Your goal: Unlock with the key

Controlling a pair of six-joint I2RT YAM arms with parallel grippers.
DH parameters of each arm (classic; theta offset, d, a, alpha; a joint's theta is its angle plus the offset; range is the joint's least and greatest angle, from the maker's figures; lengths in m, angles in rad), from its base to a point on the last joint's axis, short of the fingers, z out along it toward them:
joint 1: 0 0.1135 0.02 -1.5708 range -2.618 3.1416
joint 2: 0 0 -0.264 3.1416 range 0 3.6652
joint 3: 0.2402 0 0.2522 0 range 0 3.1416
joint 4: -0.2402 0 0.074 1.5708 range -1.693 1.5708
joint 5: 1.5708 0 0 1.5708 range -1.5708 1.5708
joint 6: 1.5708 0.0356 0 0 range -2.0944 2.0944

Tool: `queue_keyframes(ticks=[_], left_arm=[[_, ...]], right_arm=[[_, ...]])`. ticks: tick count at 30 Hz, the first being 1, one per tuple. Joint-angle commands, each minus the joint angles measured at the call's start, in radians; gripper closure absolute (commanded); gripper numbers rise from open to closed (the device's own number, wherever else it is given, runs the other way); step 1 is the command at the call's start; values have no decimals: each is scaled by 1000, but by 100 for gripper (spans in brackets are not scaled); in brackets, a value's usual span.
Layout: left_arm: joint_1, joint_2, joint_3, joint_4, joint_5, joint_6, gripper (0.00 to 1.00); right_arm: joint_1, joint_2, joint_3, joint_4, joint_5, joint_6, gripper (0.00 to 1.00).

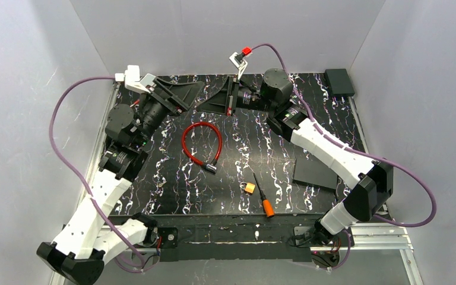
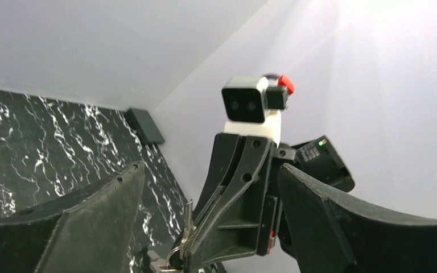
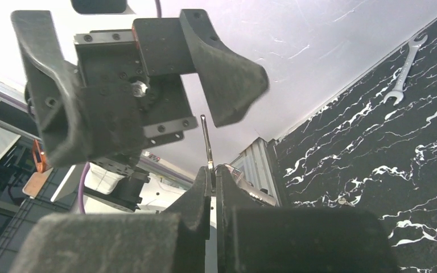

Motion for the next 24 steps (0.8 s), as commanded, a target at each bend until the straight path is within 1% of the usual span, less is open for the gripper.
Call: queue_keyframes(ticks=[1,6,7,11,14,16,20,21,23,24], left_arm=[[5,-86,15,-17,-152,35,13],[5,-109,40,-135,-158,79,17],[4,-110,47,-177,-181,85,18],[5,-94,119,-416,-227,143,25],[5,-40,196,-664,-245,169,29],[4,-15,208,-766,-247,167,31],[4,22,170,-925,-257,36,36],[3,42,163,-970,-254,-9,36],[5,92,148,-1054,-224,-91,33],[5,121,141,-1085,-203,-129,34]], right_arm=[[1,-58,5,-31,6,-69,99],[-8,-69,2,-60,-2,-87,99],[-11,-72,0,-62,-4,-88,99],[-41,-75,33,-232,1,-185,99],[-67,-89,44,-372,12,-260,99],[-74,-101,45,-442,23,-303,99],[-79,-141,0,-494,47,-348,99],[-79,-154,-14,-504,57,-358,99],[-89,-174,-34,-553,74,-385,99],[-100,-181,-44,-582,76,-395,99]])
